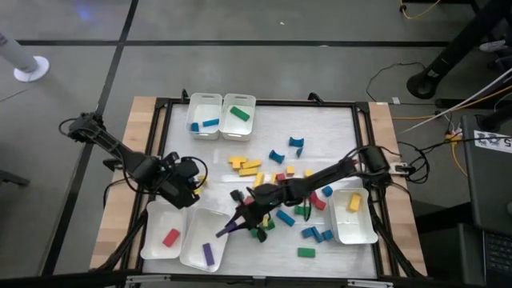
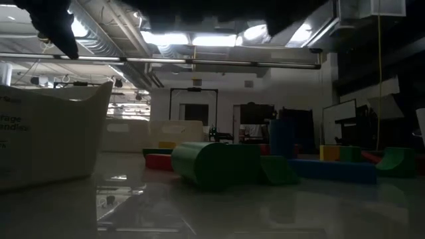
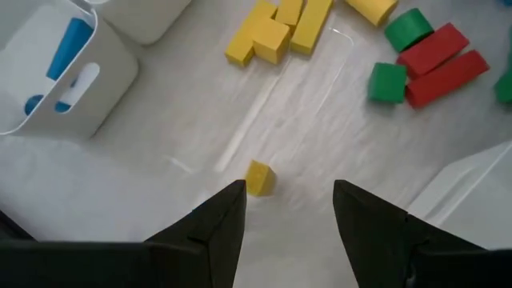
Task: Sort blocks
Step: Put the purple block into the middle white bin, then put the yellow block into the bottom right white bin
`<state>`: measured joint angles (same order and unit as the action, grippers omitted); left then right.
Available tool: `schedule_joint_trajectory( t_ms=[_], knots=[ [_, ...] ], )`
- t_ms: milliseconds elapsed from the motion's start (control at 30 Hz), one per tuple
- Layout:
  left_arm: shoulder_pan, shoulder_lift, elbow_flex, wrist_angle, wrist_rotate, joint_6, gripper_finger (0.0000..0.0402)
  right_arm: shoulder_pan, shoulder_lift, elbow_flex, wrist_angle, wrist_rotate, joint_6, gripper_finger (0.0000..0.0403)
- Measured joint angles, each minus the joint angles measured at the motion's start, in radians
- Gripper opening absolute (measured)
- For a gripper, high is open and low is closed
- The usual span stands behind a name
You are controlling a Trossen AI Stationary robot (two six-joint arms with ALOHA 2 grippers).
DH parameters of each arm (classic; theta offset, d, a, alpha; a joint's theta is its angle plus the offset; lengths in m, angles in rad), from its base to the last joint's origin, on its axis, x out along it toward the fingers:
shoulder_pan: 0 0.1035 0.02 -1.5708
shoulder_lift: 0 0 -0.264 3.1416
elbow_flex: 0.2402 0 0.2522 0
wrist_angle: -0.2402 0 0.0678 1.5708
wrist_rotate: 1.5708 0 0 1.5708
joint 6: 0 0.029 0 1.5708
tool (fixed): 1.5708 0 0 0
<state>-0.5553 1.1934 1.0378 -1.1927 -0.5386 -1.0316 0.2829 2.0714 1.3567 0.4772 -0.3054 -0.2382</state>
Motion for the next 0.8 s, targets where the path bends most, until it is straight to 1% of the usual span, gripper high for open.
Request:
schedule_joint_trajectory(
  t_ms=[167, 333, 467, 633, 800],
  knots=[
    [0.0, 0.0, 0.0, 0.0, 0.0, 0.014, 0.0178, -0.002, 0.064, 0.0, 0.051, 0.051, 0.001, 0.0062],
    [0.0, 0.0, 0.0, 0.003, 0.0, 0.013, 0.0178, -0.001, 0.09, 0.0, 0.061, 0.052, 0.001, 0.0073],
    [0.0, 0.0, 0.0, 0.004, 0.0, 0.011, 0.0178, -0.001, 0.091, 0.0, 0.062, 0.058, 0.004, 0.0098],
    [0.0, 0.006, -0.001, 0.006, 0.0, 0.011, 0.0178, -0.001, 0.091, 0.0, 0.087, 0.122, 0.043, 0.0136],
    [0.0, 0.012, -0.056, 0.018, 0.007, 0.018, 0.0178, -0.001, 0.091, 0.0, 0.084, 0.16, 0.051, 0.0168]
  ],
)
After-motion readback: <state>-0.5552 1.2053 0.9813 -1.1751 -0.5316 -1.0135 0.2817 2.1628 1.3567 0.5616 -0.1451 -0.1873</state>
